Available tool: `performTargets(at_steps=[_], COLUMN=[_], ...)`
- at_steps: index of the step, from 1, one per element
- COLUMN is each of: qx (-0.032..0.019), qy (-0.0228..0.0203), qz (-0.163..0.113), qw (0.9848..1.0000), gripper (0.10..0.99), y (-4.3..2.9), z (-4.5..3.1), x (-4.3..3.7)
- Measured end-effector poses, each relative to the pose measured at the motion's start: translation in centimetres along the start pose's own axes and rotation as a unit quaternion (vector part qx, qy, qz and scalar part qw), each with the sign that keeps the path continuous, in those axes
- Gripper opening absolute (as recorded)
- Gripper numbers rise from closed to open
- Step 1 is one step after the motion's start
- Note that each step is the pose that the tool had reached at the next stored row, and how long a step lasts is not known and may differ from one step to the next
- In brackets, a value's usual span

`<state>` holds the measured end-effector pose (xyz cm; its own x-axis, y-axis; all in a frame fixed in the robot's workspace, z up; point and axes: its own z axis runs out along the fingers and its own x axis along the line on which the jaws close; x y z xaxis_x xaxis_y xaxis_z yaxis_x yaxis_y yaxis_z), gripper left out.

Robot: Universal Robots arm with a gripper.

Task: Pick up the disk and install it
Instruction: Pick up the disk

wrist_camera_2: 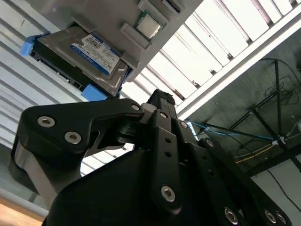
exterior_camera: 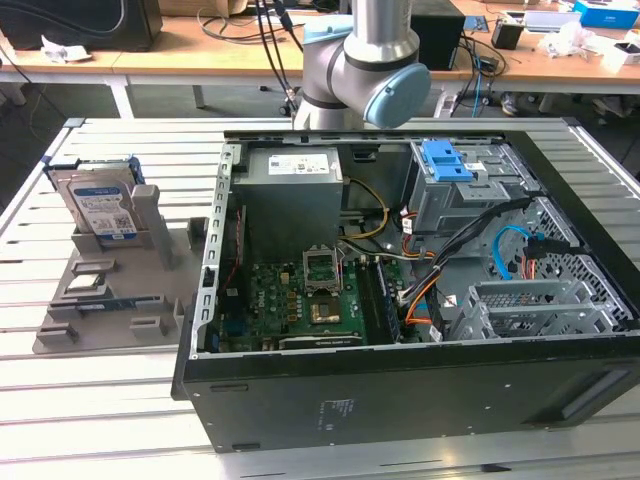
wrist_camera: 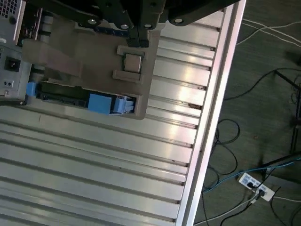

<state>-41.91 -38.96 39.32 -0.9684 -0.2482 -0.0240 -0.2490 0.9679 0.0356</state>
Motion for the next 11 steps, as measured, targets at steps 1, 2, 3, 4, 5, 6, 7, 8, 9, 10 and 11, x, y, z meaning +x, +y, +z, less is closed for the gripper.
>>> performTargets(at_steps=[1,2,3,4,5,6,7,8,9,10,11], qx=[-0.0003,-0.0006,-0.0008,-0.0013,-0.0016,-0.002,-0.0022,-0.0024,-0.0026,-0.0029,-0.0033], qy=[0.0006,0.0009,0.0012,0.0019,0.0024,0.003,0.0033,0.0037,0.004,0.0043,0.0049], qz=[-0.015,-0.025,-0.034,-0.053,-0.068,-0.084,-0.093,-0.102,-0.112,-0.122,-0.139], qw=[0.9999,0.9997,0.9994,0.9986,0.9977,0.9964,0.9957,0.9948,0.9937,0.9925,0.9903], gripper=[0.106,0.106,0.106,0.106,0.106,0.106,0.106,0.106,0.106,0.106,0.106], y=[0.0,0.0,0.0,0.0,0.0,0.0,0.0,0.0,0.0,0.0,0.0], z=[0.0,0.0,0.0,0.0,0.0,0.0,0.0,0.0,0.0,0.0,0.0], x=[0.0,0.0,0.0,0.0,0.0,0.0,0.0,0.0,0.0,0.0,0.0])
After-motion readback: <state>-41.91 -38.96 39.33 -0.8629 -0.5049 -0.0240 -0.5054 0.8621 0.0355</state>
